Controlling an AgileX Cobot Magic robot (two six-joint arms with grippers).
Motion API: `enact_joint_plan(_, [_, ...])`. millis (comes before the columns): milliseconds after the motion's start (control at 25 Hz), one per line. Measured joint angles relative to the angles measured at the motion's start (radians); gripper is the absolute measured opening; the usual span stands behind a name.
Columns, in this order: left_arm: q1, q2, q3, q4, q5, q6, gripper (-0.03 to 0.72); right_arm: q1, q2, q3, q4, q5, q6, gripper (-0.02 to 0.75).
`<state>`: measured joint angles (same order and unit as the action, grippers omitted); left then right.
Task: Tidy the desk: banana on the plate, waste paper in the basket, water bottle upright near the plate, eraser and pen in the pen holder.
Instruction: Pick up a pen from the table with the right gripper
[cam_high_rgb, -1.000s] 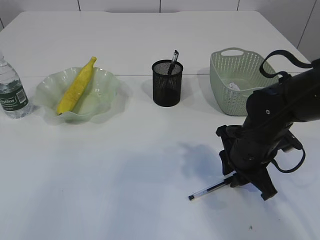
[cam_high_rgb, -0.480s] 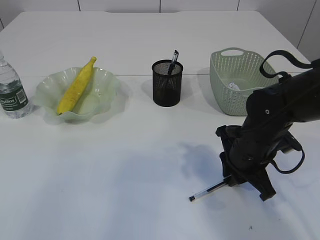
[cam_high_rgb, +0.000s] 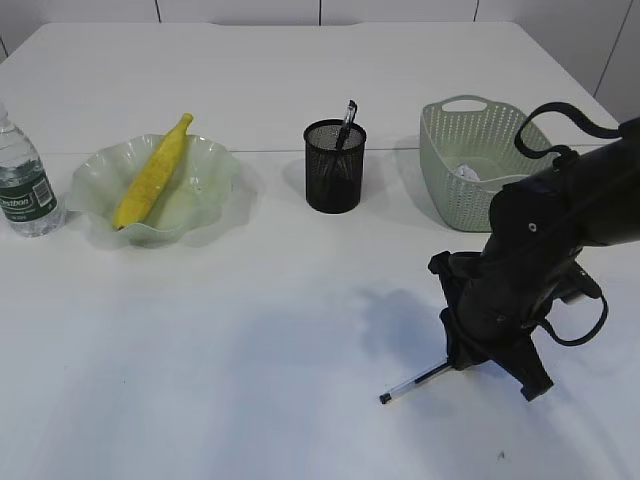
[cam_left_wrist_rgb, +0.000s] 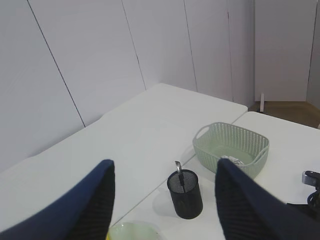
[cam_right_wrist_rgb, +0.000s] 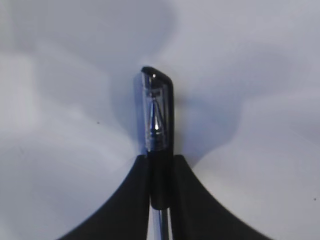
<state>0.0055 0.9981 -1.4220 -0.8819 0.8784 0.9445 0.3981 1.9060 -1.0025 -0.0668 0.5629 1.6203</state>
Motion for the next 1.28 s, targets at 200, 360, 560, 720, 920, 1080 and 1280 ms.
enact_joint_plan(200, [0.0, 0.0, 0.0, 0.0, -0.001, 0.0, 0.443, 0.002, 0.005, 0.0, -0.125, -0.054, 0.0, 0.063])
enact_joint_plan(360, [0.0, 0.0, 0.0, 0.0, -0.002, 0.0, 0.443, 0.002, 0.009, 0.0, -0.182, -0.088, 0.0, 0.062])
enact_joint_plan(560, [0.0, 0.0, 0.0, 0.0, -0.005, 0.0, 0.443, 0.002, 0.011, 0.0, -0.206, -0.136, -0.035, 0.06])
enact_joint_plan(720, [0.0, 0.0, 0.0, 0.0, -0.023, 0.0, 0.443, 0.002, 0.011, 0.0, -0.206, -0.161, -0.077, 0.059])
enact_joint_plan(920, [0.0, 0.0, 0.0, 0.0, -0.028, 0.0, 0.443, 0.002, 0.011, 0.0, -0.204, -0.226, -0.09, 0.059])
enact_joint_plan(1080, [0.0, 0.0, 0.0, 0.0, -0.028, 0.0, 0.443, 0.002, 0.011, -0.002, -0.207, -0.287, -0.12, 0.059])
enact_joint_plan(1280, [0.0, 0.0, 0.0, 0.0, -0.028, 0.0, 0.443, 0.002, 0.011, -0.035, -0.218, -0.292, -0.249, 0.059])
